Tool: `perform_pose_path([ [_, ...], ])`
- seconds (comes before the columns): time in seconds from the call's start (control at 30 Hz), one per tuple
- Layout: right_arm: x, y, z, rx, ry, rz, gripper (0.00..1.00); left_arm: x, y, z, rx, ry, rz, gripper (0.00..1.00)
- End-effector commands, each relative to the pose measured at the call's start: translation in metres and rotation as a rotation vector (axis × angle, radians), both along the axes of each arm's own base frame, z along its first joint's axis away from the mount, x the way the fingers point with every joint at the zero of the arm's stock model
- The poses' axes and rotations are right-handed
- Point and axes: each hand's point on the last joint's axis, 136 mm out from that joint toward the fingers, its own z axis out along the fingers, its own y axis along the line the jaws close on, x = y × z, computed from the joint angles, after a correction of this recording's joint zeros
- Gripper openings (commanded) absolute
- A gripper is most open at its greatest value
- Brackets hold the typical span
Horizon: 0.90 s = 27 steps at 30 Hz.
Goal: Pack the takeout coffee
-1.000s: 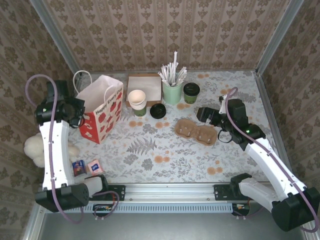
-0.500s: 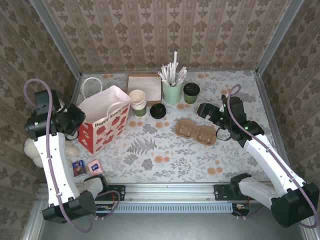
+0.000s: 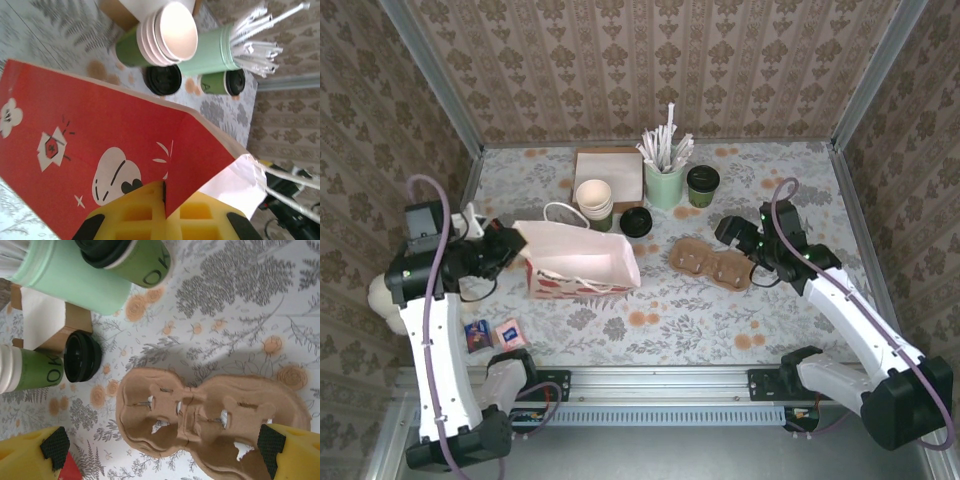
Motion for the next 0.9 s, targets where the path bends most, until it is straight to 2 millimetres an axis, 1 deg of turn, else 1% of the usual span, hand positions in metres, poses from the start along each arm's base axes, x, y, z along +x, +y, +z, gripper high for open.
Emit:
perform_pose_path([
  [0.0,-0.006,0.005,-0.022,0.028,0.071,-0.037,1.00,0.013,-0.023,0.006,-0.075,-0.032,-0.060,0.00],
  [0.07,-0.009,0.011,-0.034,0.002,0.113,-0.025,1.00,0.014,-0.037,0.001,-0.062,-0.010,-0.105,0.00],
  [0.1,-0.010,0.014,-0.038,-0.015,0.123,-0.013,1.00,0.016,-0.038,-0.003,-0.028,-0.003,-0.107,0.00],
  [0.13,-0.011,0.017,-0.042,-0.037,0.133,-0.004,1.00,0.016,-0.045,-0.006,-0.005,0.006,-0.131,0.05],
  [0.2,-0.011,0.020,-0.048,-0.084,0.146,0.004,1.00,0.016,-0.058,-0.014,0.033,0.026,-0.173,0.09],
  [0.27,-0.009,0.024,-0.056,-0.118,0.166,0.016,0.99,0.018,-0.071,-0.022,0.048,0.047,-0.215,0.11],
  [0.33,-0.007,0.024,-0.062,-0.149,0.187,0.017,0.99,0.019,-0.083,-0.030,0.050,0.072,-0.238,0.12],
  [0.43,-0.005,0.025,-0.067,-0.194,0.199,0.017,0.99,0.020,-0.092,-0.037,0.076,0.098,-0.265,0.12],
  [0.47,-0.004,0.026,-0.069,-0.201,0.201,0.017,0.99,0.020,-0.093,-0.038,0.090,0.107,-0.273,0.15],
  [0.5,-0.003,0.027,-0.070,-0.203,0.202,0.017,0.99,0.020,-0.095,-0.038,0.096,0.107,-0.289,0.20],
  [0.57,0.000,0.030,-0.073,-0.200,0.202,0.015,0.99,0.019,-0.105,-0.034,0.077,0.100,-0.354,0.38],
  [0.63,0.004,0.035,-0.074,-0.197,0.195,0.022,0.99,0.017,-0.114,-0.031,0.050,0.088,-0.426,0.54],
  [0.67,0.006,0.038,-0.075,-0.199,0.192,0.027,0.98,0.016,-0.115,-0.031,0.053,0.089,-0.447,0.62],
  [0.7,0.008,0.040,-0.075,-0.209,0.189,0.030,0.97,0.017,-0.114,-0.031,0.073,0.086,-0.456,0.70],
  [0.73,0.010,0.042,-0.071,-0.228,0.173,0.032,0.96,0.019,-0.107,-0.032,0.119,0.085,-0.439,0.79],
  [0.77,0.012,0.043,-0.078,-0.272,0.189,0.034,0.95,0.021,-0.100,-0.034,0.164,0.082,-0.417,0.90],
  [0.8,0.012,0.043,-0.079,-0.303,0.191,0.036,0.95,0.023,-0.096,-0.034,0.188,0.071,-0.406,0.96],
  [0.87,0.013,0.042,-0.082,-0.345,0.203,0.023,0.95,0.028,-0.093,-0.032,0.210,0.039,-0.390,1.00],
])
